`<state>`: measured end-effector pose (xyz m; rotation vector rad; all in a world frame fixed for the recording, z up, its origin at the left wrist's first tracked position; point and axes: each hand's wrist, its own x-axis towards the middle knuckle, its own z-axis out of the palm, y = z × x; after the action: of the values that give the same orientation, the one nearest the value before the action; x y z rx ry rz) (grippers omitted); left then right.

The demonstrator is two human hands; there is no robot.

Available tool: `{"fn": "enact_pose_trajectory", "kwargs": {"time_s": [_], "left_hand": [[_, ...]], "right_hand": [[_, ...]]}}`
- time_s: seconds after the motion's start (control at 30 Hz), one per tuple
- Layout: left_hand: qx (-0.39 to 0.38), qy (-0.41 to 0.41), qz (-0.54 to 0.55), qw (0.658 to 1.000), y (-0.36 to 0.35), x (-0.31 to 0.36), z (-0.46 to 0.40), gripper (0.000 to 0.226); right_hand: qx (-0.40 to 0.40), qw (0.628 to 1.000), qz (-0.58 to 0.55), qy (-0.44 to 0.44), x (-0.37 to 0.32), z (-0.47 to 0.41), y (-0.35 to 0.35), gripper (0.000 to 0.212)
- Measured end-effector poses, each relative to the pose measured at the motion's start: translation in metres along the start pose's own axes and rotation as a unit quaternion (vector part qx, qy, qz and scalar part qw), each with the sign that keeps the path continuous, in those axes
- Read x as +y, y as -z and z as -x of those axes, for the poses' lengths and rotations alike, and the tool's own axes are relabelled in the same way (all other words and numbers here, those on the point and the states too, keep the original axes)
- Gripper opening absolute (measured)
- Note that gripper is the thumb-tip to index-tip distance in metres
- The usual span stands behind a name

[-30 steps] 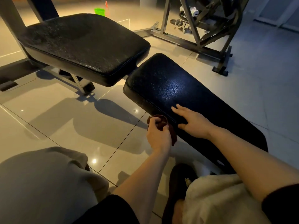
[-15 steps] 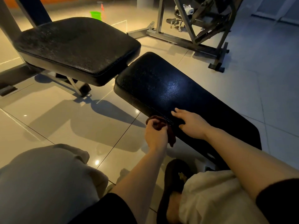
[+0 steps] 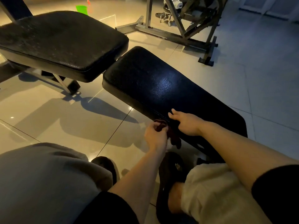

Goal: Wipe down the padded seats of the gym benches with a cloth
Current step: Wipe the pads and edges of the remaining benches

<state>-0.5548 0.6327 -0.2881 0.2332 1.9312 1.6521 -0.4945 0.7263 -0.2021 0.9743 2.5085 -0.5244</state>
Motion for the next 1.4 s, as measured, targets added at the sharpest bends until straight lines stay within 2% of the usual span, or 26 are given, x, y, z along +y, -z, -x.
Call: {"fn": "enact_pose_trajectory", "kwargs": {"time_s": [0.17,0.47,0.53,0.63,0.67,0.73,0.8,0.87,0.93,1.07,1.1,1.27,1.33,1.4], "left_hand": [[0.130,-0.062,0.079,0.986,0.004,0.018,-0.007,0.016],[0.181,0.004,0.134,0.974,-0.030,0.016,-0.014,0.022],[0.186,0.043,0.132,0.973,-0.033,0.010,-0.017,0.020],[0.151,0.175,0.182,0.956,-0.036,-0.016,-0.009,0.017],[0.148,0.171,0.151,0.962,-0.038,-0.024,-0.003,0.013],[0.190,0.083,0.063,0.976,-0.040,-0.031,0.007,0.011],[0.255,-0.012,0.038,0.966,-0.041,-0.016,0.007,0.023],[0.272,-0.069,0.040,0.959,-0.043,0.001,0.000,0.028],[0.258,-0.069,0.039,0.963,-0.044,0.002,-0.009,0.028],[0.172,0.054,0.082,0.980,-0.046,-0.038,-0.015,0.018],[0.177,0.066,0.096,0.977,-0.048,-0.043,-0.013,0.015],[0.318,-0.046,0.101,0.942,-0.043,-0.001,-0.012,0.021],[0.323,-0.080,0.080,0.940,-0.038,0.019,-0.012,0.022],[0.285,-0.107,0.053,0.951,-0.041,0.019,-0.002,0.021]], "right_hand": [[-0.012,0.999,0.032,-0.015,-0.009,-0.005,0.010,0.064],[0.008,1.000,-0.016,0.006,-0.002,0.001,-0.002,0.073],[0.012,0.999,-0.028,0.015,0.000,0.003,-0.007,0.075],[0.020,0.998,-0.053,0.033,0.005,0.004,-0.013,0.076],[0.020,0.997,-0.058,0.040,0.008,0.003,-0.014,0.076],[0.022,0.996,-0.061,0.053,0.015,0.000,-0.017,0.075],[0.028,0.996,-0.055,0.064,0.021,-0.002,-0.019,0.075],[0.035,0.996,-0.043,0.070,0.026,-0.004,-0.022,0.077],[0.039,0.996,-0.034,0.077,0.029,-0.008,-0.021,0.074],[0.025,0.995,-0.031,0.086,0.030,-0.009,-0.018,0.070],[0.025,0.995,-0.029,0.088,0.030,-0.009,-0.018,0.071],[0.024,0.995,-0.021,0.089,0.031,-0.011,-0.017,0.073],[0.027,0.996,-0.016,0.088,0.032,-0.010,-0.017,0.073],[0.027,0.996,-0.007,0.086,0.032,-0.009,-0.017,0.073]]}}
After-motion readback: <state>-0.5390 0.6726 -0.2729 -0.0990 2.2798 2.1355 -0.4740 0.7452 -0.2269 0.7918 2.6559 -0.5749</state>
